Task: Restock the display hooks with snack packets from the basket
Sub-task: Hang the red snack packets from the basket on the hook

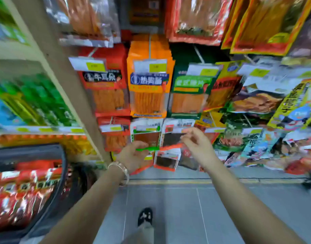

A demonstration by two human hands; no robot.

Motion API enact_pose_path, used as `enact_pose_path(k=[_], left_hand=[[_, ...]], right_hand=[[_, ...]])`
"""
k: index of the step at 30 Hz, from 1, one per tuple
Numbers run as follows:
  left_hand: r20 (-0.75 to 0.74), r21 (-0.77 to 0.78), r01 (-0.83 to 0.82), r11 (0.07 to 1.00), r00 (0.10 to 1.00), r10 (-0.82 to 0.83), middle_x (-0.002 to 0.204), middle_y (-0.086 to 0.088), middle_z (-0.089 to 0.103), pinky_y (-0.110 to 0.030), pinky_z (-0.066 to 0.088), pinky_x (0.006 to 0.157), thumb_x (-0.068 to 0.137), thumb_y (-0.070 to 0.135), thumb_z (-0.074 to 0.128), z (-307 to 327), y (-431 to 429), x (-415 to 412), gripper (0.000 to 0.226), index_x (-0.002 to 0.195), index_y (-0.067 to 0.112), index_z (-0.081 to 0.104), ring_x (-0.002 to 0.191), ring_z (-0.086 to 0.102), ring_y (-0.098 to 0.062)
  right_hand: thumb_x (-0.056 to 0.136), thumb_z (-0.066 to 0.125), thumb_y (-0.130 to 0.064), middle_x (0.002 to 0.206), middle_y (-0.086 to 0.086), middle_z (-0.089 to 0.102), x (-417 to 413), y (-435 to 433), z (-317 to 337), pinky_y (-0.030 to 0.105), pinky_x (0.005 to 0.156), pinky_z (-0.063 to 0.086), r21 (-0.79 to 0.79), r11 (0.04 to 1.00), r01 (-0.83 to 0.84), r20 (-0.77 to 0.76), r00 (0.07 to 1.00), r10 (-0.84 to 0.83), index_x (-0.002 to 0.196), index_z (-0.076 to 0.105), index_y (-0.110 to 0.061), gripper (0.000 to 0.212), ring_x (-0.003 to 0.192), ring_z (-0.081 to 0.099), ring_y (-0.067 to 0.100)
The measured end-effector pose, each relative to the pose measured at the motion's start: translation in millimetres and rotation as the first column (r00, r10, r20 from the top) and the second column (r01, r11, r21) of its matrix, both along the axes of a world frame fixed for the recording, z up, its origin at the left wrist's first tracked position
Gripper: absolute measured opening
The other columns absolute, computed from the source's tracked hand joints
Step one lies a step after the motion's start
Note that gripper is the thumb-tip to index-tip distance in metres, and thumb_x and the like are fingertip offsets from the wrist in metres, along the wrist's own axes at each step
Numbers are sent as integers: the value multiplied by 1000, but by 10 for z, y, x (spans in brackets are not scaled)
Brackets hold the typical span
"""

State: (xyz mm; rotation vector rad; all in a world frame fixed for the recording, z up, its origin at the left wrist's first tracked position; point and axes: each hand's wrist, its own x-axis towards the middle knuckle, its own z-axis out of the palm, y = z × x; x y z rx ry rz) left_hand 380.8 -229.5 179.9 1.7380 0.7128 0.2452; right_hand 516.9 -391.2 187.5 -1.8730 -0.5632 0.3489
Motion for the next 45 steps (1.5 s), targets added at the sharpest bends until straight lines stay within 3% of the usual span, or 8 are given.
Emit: enact_pose_path(k=[2, 6, 15, 21, 27, 33, 42, 45], left_hand=[[-243, -125, -79, 989, 969, 47, 74, 3, 67, -12, 42, 64, 96, -2, 42, -530, -192, -637, 40, 73, 5, 74, 75, 57, -17], [-674, -144, -73, 987, 738, -44, 114, -20, 62, -30, 42, 89, 96, 15, 47, -1235, -615, -1905, 28, 109, -5, 62, 103, 57, -26], [-709, -128, -552, 824, 632, 314, 116, -6, 65, -20, 40, 87, 90, 19, 56, -1680, -779, -3411, 20, 105, 19, 69, 103, 58, -20], [-764, -149, -696, 703, 532, 365, 110, -7, 67, -19, 38, 79, 90, 21, 55, -1894, -213, -4076, 22, 106, 16, 69, 89, 56, -18], [-702, -229, -727, 648, 584, 408, 102, -11, 66, -33, 50, 86, 91, 11, 53, -1935, 988, -4573, 19, 103, 9, 67, 94, 62, -27], [-584, -240, -676, 697, 674, 452, 99, -4, 65, -17, 47, 68, 94, 11, 46, -1797, 2068, -4718, 18, 95, 17, 62, 83, 61, -15], [-476, -268, -633, 726, 742, 472, 91, 9, 64, -11, 43, 52, 95, 15, 44, -2092, 3355, -4243, 21, 89, 30, 56, 68, 62, 1], [-497, -274, -677, 683, 708, 503, 92, 6, 65, -24, 52, 71, 93, 17, 50, -2381, 3557, -4045, 17, 86, 32, 57, 75, 64, -5]], right_hand=[[89, 54, 7, 67, -1, 48, -424, -155, -528, 12, 59, 40, -94, 992, -80, -140, 988, 66, 104, 56, -3, 18, 57, 48, 2], [90, 55, 1, 76, 9, 57, -1240, -496, -1444, 25, 61, 40, -358, 904, -233, -410, 909, 72, 102, 57, -5, 13, 67, 54, 23], [90, 50, -4, 72, 15, 45, -2223, -334, -2075, 28, 61, 29, -574, 253, -779, -669, 624, 404, 60, 44, -13, 32, 70, 43, 18], [92, 47, -13, 78, 6, 51, -2408, 643, -2071, 19, 49, 35, -602, 156, -784, -698, 610, 375, 75, 49, -13, 17, 61, 48, 14], [96, 50, -20, 86, 1, 57, -2956, 1877, -1967, 21, 61, 41, -533, 355, -768, -655, 640, 402, 89, 56, -15, 11, 72, 55, 13], [97, 50, -22, 86, -3, 66, -3588, 3147, -1862, 16, 61, 47, -370, 583, -723, -655, 648, 388, 102, 60, -20, 11, 69, 60, 9], [91, 61, -27, 112, 1, 55, -3572, 4388, -2817, 30, 81, 47, -417, 765, -491, -760, 650, 3, 121, 45, -21, 34, 95, 58, 15], [88, 64, -29, 126, 8, 50, -3465, 4541, -3281, 40, 97, 43, -553, 732, -397, -693, 707, -140, 133, 40, -14, 53, 111, 51, 24]])
